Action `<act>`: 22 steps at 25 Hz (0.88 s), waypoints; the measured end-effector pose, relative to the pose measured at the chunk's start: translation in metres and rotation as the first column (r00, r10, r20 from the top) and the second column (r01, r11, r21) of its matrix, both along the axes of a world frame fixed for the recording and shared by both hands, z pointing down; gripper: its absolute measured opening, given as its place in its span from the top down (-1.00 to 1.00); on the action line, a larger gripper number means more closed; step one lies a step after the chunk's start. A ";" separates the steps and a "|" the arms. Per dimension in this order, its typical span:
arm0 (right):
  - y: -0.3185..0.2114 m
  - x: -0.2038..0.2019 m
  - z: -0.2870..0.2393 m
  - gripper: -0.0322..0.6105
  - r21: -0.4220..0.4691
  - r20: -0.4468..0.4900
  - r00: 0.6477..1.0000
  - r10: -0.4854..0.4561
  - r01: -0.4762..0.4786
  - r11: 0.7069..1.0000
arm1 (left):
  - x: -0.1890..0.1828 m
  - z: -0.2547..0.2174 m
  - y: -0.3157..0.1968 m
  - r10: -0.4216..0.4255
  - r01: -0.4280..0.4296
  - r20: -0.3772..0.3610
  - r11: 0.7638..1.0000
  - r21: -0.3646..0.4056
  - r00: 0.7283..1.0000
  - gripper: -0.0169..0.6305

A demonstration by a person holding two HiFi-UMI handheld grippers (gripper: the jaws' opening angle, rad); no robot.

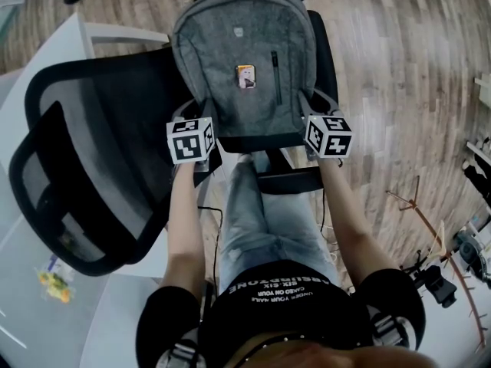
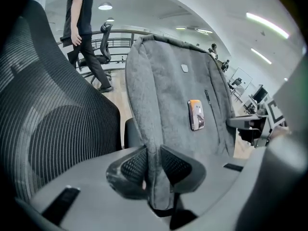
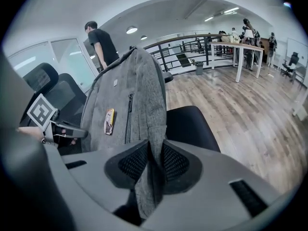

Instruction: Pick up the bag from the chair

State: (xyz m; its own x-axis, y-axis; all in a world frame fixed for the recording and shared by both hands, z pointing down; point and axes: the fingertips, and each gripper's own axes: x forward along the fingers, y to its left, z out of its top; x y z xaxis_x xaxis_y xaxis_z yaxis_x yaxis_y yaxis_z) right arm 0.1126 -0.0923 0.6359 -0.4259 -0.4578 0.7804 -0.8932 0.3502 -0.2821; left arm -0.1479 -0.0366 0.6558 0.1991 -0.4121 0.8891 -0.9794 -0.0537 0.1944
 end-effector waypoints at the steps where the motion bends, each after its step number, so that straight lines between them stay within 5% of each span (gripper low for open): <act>1: 0.003 0.000 -0.003 0.62 -0.002 0.002 1.000 0.002 -0.002 1.000 | 0.000 -0.003 0.002 -0.001 0.001 0.001 1.000 0.002 1.000 0.66; 22: 0.030 0.005 -0.075 0.64 0.068 0.025 1.000 -0.001 -0.001 0.998 | 0.009 -0.065 0.022 -0.005 0.008 -0.040 0.996 0.089 0.999 0.68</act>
